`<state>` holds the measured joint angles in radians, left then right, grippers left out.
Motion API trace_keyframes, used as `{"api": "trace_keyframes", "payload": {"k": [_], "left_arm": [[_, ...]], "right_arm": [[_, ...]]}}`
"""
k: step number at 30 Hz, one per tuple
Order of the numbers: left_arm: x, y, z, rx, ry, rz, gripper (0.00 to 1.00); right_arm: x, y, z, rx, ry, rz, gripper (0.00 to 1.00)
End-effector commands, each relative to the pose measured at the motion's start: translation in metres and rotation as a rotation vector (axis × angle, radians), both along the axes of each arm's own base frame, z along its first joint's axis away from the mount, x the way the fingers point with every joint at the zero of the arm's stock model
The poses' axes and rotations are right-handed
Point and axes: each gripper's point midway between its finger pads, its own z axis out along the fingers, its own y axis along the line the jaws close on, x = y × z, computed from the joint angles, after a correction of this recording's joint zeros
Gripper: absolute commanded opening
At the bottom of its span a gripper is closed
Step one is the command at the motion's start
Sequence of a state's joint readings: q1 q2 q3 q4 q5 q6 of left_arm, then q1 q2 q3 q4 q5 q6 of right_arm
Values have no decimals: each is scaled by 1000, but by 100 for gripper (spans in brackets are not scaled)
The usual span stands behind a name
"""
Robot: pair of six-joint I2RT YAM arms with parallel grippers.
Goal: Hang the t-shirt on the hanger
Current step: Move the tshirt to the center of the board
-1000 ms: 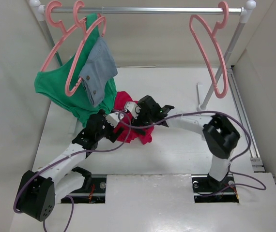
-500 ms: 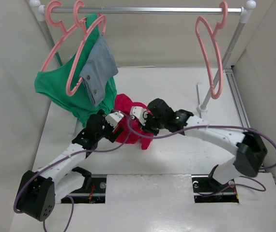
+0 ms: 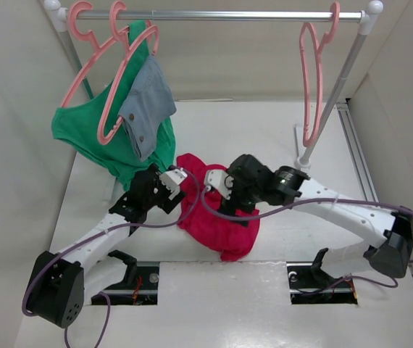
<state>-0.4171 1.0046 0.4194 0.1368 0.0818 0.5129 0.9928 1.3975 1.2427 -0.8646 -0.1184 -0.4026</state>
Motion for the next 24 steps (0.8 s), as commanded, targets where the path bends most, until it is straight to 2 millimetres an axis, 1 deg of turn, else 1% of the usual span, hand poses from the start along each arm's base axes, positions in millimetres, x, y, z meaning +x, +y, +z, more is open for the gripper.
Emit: {"api": "trace_keyframes", "payload": {"k": [1, 2, 3, 4, 5, 6, 7, 8, 9, 10, 11, 12, 13, 14, 15, 16, 17, 18, 19, 20, 21, 22, 23, 24], "left_arm": [[6, -11, 12, -8, -48, -77, 99], [6, -15, 10, -9, -28, -91, 99], [9, -25, 19, -32, -38, -127, 97], [12, -30, 24, -43, -41, -143, 97], [13, -34, 21, -46, -15, -159, 95], [16, -40, 26, -58, -17, -178, 93], [21, -52, 40, -96, -20, -216, 91], [24, -58, 36, -101, 3, -233, 90], [25, -66, 39, -115, 12, -254, 90], [24, -76, 40, -119, 16, -283, 89], [29, -85, 48, -123, 4, -299, 89], [30, -91, 40, -114, 31, -313, 89], [27, -103, 39, -103, 32, -352, 89], [29, -112, 43, -104, 27, -369, 89], [30, -117, 41, -96, 31, -375, 90], [26, -128, 31, -85, 59, -401, 91], [29, -131, 29, -80, 66, -393, 92], [39, -137, 38, -95, 48, -377, 92], [45, -142, 31, -107, 70, -363, 93], [52, -145, 32, -124, 73, -337, 94], [65, -149, 42, -157, 62, -282, 94], [73, -152, 43, -168, 59, -265, 94], [79, -156, 34, -161, 74, -263, 92], [83, -160, 33, -168, 80, -257, 92]], "right_arm": [[54, -21, 45, 147, -168, -257, 99], [61, -26, 34, 166, -138, -316, 99], [69, -35, 28, 167, -125, -373, 96], [75, -42, 17, 157, -97, -419, 92], [86, -54, -2, 134, -64, -484, 88], [88, -55, -12, 131, -41, -498, 80], [88, -55, -22, 117, -31, -499, 75], [90, -56, -30, 105, -26, -514, 71], [92, -54, -49, 84, -11, -515, 66], [93, -53, -58, 74, -4, -515, 58], [97, -50, -63, 72, -3, -515, 58], [101, -47, -78, 56, 9, -516, 58], [104, -46, -84, 55, 19, -522, 57], [107, -44, -89, 53, 20, -522, 57], [113, -44, -91, 61, 24, -530, 60], [118, -39, -96, 64, 28, -538, 62], [120, -43, -101, 56, 41, -561, 64], [122, -42, -105, 56, 41, -561, 64], [130, -48, -112, 49, 46, -586, 64], [133, -50, -116, 47, 47, -595, 57], [131, -51, -123, 51, 71, -593, 48], [133, -57, -129, 48, 82, -601, 36], [129, -64, -139, 35, 105, -611, 20], [127, -69, -146, 24, 125, -619, 0]]}}
